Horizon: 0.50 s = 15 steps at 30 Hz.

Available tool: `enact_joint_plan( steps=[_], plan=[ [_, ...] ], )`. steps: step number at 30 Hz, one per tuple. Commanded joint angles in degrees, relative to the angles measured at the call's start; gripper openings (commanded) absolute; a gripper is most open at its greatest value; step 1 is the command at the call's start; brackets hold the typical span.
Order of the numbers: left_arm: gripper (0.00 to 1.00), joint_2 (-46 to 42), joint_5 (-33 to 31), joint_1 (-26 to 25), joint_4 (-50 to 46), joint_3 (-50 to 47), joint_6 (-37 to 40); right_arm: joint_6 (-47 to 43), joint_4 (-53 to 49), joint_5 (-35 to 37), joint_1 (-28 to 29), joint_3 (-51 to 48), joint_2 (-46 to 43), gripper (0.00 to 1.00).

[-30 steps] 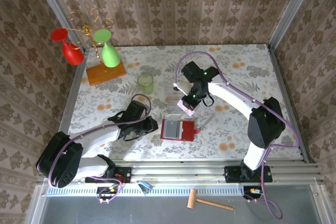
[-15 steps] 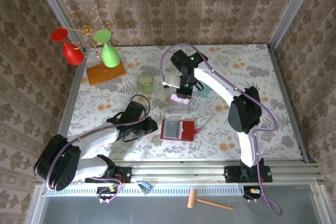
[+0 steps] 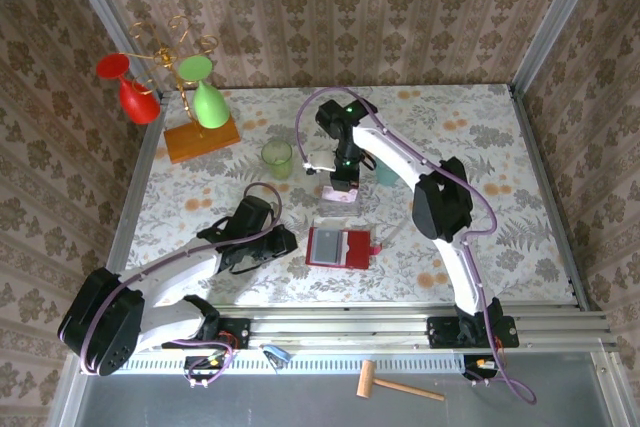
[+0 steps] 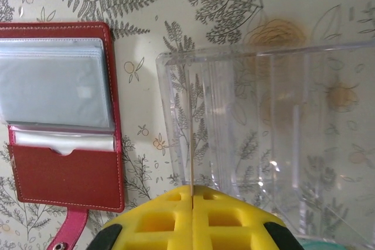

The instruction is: Take the credit cards out of the card holder

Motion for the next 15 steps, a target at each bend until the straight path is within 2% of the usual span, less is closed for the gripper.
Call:
enact_joint_plan(
  steps=[1, 15],
  plan=[
    [0.16, -0.44, -0.73, 0.48, -1.36, -0.64, -0.36, -2.16, -3.69, -1.85, 0.15, 1.36, 2.24, 0.0],
    [0.16, -0.19, -0.73, 0.76, -1.77, -0.99, -0.45, -2.95, -5.7, -5.2, 0.06, 4.13, 8.34, 0.0]
  ],
)
